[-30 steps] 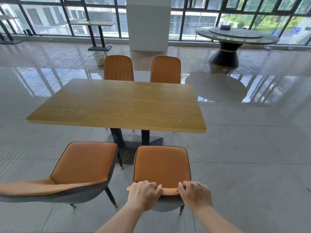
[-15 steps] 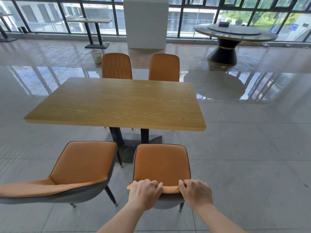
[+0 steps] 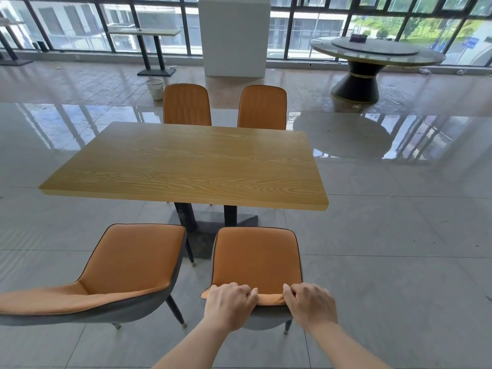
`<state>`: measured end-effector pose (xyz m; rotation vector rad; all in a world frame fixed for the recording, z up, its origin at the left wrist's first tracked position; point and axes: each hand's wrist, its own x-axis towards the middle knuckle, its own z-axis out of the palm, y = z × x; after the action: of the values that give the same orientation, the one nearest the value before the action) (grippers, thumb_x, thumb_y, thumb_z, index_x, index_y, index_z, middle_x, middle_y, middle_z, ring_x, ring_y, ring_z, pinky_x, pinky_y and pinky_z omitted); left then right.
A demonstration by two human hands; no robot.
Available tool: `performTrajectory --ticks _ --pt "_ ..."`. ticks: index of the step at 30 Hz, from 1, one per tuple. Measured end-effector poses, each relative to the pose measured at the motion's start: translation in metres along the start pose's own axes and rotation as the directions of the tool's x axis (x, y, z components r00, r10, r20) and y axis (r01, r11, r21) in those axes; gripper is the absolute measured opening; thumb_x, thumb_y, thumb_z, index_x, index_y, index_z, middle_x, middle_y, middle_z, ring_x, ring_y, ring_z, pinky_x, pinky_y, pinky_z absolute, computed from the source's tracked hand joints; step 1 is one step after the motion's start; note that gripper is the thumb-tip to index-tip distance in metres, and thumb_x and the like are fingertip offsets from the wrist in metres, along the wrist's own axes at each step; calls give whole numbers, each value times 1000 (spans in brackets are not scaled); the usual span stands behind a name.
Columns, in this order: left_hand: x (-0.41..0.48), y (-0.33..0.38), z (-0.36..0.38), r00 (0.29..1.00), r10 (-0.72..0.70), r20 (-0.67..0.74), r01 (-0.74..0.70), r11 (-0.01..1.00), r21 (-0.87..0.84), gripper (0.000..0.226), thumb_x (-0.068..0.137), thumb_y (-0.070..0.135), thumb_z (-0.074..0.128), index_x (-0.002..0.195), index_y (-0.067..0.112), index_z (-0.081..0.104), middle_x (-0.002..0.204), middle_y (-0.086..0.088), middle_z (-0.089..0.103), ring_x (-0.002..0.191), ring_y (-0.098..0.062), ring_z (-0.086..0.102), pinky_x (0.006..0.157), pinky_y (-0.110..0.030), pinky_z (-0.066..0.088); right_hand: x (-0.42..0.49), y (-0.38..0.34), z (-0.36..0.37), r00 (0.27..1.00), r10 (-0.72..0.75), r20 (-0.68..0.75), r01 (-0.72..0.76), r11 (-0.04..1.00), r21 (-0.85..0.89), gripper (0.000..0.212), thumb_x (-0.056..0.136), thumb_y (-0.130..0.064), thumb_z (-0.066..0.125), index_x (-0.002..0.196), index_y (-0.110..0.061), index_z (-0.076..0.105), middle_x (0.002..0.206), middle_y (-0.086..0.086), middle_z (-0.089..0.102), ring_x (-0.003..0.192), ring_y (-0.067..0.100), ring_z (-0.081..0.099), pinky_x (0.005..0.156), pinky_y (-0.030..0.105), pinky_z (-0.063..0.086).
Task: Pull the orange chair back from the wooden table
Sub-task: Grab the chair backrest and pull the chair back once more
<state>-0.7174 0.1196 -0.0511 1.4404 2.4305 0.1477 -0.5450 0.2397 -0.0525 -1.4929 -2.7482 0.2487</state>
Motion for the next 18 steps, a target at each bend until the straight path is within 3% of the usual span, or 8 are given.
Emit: performTrajectory --ticks 4,7,10,14,18 --pt "0 0 -3 999 -10 51 12 999 -45 55 96 58 22 78 22 60 76 2 62 76 -20 59 81 -41 43 -2 -1 -1 1000 14 11 -14 1000 4 52 98 -55 28 76 -26 66 80 -6 68 72 16 54 77 33 47" --pt "7 -3 -11 974 -34 224 71 985 -160 48 96 58 29 78 28 62 75 6 62 71 -15 57 69 -36 42 -3 -2 -6 1000 1 23 -2 1000 20 50 98 -55 28 74 -27 62 75 -7 63 73 15 57 74 32 49" --pt "16 -14 -15 942 -55 330 145 956 -254 41 93 61 35 94 41 70 90 12 69 85 -12 62 80 -36 54 -1 -1 -8 998 -5 64 3 999 37 49 98 -53 27 77 -28 64 78 -7 64 76 16 58 79 33 49" --pt "14 -22 -14 942 -41 333 143 948 -285 40 99 59 36 110 40 70 99 13 70 89 -9 62 81 -32 54 0 -2 -8 996 -9 93 6 999 39 51 98 -52 26 77 -28 66 75 -7 64 71 13 59 76 31 50" --pt "11 -20 -13 944 -26 329 124 952 -280 44 99 63 33 105 39 70 97 11 71 89 -12 63 86 -39 56 -2 -1 -7 997 -4 77 2 999 34 52 100 -52 27 76 -27 66 73 -7 64 69 13 58 71 30 47"
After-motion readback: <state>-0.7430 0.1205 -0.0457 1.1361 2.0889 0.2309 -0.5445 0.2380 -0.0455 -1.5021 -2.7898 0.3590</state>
